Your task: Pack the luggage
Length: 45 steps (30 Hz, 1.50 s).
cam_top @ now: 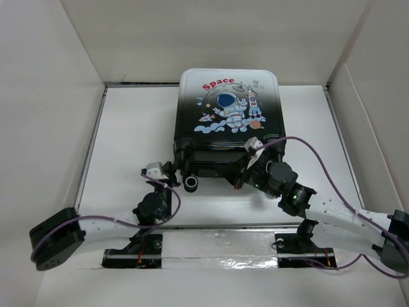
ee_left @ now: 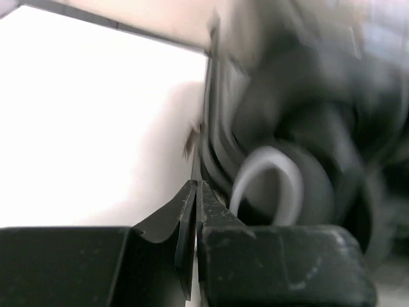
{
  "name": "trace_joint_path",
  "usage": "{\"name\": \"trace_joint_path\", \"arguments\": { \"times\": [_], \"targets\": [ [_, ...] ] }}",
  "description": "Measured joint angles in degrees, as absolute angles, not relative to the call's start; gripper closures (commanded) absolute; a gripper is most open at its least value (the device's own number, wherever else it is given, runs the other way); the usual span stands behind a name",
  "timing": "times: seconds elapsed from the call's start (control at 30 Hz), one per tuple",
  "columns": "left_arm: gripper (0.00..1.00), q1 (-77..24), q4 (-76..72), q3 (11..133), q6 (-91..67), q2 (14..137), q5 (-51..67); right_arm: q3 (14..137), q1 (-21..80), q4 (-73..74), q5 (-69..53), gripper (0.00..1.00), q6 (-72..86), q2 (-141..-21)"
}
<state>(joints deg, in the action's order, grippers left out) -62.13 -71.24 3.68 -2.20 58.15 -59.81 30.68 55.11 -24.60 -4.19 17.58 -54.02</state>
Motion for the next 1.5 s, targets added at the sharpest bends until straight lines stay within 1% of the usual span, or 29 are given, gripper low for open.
{"name": "trace_joint_path", "arguments": {
  "times": [0.07, 0.17, 0.2, 0.27, 0.3, 0.4, 0.63, 0.8, 0.97, 1.2, 1.4, 1.5],
  "targets": [
    [1.00, -60.7, -68.1, 3.7, -5.6, 51.0, -60.7, 30.2, 55.1, -24.2, -4.3, 0.95, 17.5, -53.9],
    [1.00, -60.3, -64.4, 3.7, -9.0, 45.4, -60.8, 30.3, 55.1, -23.4, -5.5, 0.65, 17.6, -54.9],
    [1.00, -60.2, -63.5, 3.7, -9.6, 45.1, -60.7, 30.6, 55.1, -23.5, -6.1, 0.45, 17.5, -55.9],
    [1.00, -60.4, -62.0, 3.8, -10.3, 45.9, -60.2, 31.6, 55.3, -24.1, -6.8, 0.30, 17.6, -59.0],
    [1.00, -60.4, -61.7, 3.8, -10.5, 46.6, -60.0, 32.4, 55.5, -24.6, -7.1, 0.20, 17.8, -61.0],
    [1.00, -60.7, -61.1, 4.3, -10.5, 49.3, -59.4, 34.4, 56.0, -27.4, -8.0, 0.09, 19.2, -67.1],
    [1.00, -60.7, -60.8, 4.9, -10.5, 50.3, -57.1, 40.8, 56.3, -36.0, -9.8, 0.02, 24.4, -79.4],
    [1.00, -60.7, -58.5, 4.9, -10.1, 48.0, -55.1, 45.1, 56.7, -40.8, -11.0, 0.00, 27.1, -84.8],
    [1.00, -59.0, -57.3, 5.6, -8.4, 47.8, -54.8, 46.7, 56.7, -43.1, -11.0, 0.00, 28.4, -87.5],
    [1.00, -57.1, -55.4, 7.5, -5.9, 49.7, -52.0, 46.9, 56.7, -44.2, -8.8, 0.00, 29.6, -88.1],
    [1.00, -57.4, -55.5, 9.6, -4.8, 51.7, -46.5, 40.6, 56.7, -43.9, -4.9, 0.00, 31.1, -83.0],
    [1.00, -57.5, -55.7, 10.2, -4.4, 53.0, -44.8, 40.4, 56.7, -43.2, -4.2, 0.00, 31.1, -82.5]
  ]
}}
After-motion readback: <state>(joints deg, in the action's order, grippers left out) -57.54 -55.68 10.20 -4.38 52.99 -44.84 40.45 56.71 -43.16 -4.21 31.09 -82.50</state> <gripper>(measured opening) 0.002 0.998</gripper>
